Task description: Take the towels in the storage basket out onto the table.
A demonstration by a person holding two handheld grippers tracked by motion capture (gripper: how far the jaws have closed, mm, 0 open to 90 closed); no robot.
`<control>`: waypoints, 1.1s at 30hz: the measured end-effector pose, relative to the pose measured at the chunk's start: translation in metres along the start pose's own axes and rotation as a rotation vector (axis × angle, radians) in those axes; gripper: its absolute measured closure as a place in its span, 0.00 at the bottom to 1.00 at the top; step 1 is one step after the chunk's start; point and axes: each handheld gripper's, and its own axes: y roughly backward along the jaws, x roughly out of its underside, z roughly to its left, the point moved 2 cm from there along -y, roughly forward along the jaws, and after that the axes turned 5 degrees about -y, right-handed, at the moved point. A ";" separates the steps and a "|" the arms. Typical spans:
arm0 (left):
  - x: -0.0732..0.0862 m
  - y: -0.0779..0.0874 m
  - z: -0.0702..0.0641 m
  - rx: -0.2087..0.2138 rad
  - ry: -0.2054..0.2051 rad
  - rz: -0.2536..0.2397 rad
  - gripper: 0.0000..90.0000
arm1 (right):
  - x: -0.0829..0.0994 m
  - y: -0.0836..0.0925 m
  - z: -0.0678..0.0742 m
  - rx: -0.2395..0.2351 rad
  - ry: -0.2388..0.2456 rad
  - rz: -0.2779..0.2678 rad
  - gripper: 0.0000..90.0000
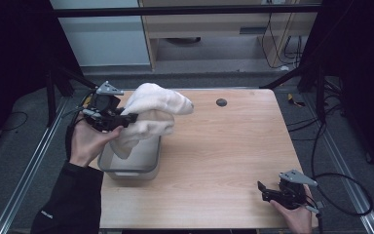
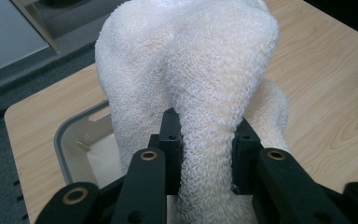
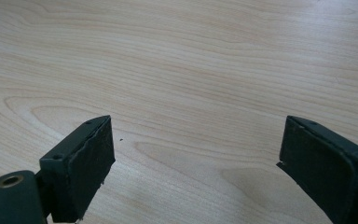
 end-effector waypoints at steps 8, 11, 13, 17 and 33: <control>-0.017 -0.003 -0.023 0.042 -0.054 -0.019 0.80 | 0.000 0.001 0.000 -0.005 -0.009 -0.002 0.11; -0.022 -0.004 -0.032 0.058 -0.061 -0.014 0.80 | 0.000 0.001 0.000 -0.006 -0.009 -0.002 0.11; -0.026 -0.004 -0.038 0.068 -0.073 -0.014 0.80 | 0.000 0.001 0.000 -0.004 -0.008 -0.002 0.11; -0.034 -0.007 -0.048 0.079 -0.096 -0.017 0.80 | 0.000 0.001 0.000 -0.002 -0.004 -0.007 0.11; -0.059 -0.025 -0.088 0.126 -0.159 -0.022 0.80 | 0.000 0.002 -0.001 -0.006 -0.008 -0.009 0.11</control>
